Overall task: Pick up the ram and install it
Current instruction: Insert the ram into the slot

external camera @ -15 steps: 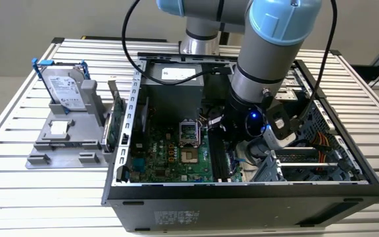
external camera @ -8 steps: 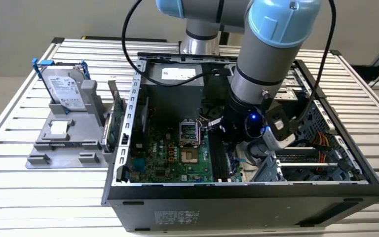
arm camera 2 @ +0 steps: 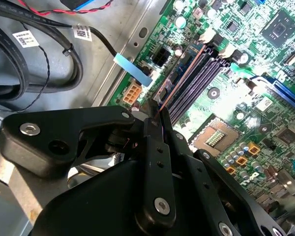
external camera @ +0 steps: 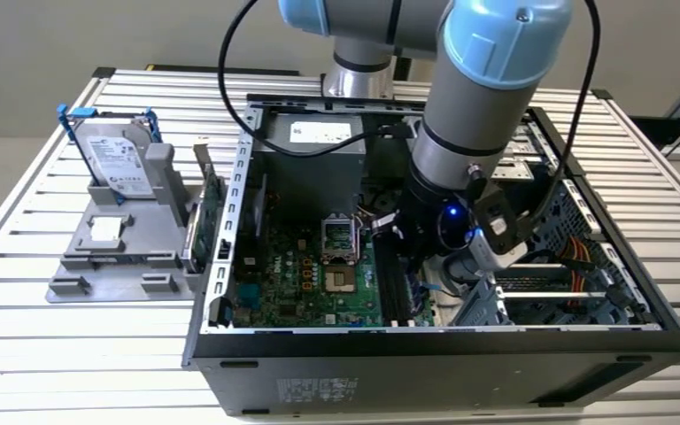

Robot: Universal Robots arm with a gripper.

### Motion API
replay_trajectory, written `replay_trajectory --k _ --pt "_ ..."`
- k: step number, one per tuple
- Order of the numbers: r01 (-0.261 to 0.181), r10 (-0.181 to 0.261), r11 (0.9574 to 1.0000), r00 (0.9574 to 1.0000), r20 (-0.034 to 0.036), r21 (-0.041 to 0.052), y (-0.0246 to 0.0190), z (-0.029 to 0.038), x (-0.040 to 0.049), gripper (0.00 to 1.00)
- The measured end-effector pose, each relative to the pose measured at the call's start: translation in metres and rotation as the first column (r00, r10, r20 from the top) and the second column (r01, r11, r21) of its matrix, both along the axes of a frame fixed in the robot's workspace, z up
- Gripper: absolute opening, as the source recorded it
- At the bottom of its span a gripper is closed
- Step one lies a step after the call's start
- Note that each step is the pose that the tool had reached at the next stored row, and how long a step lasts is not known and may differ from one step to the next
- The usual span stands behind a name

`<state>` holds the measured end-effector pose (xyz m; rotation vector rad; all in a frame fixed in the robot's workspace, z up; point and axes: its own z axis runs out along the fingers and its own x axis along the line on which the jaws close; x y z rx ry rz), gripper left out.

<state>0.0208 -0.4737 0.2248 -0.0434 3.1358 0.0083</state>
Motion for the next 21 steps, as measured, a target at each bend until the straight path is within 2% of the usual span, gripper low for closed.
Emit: replay_trajectory --k 15,21 --pt "0.000 0.000 1.0000 1.0000 -0.0002 0.0000 0.0000 -0.0096 -0.0012 0.00" --pt "-0.001 0.001 1.0000 1.0000 -0.0006 0.0001 -0.0003 -0.0100 -0.0012 0.00"
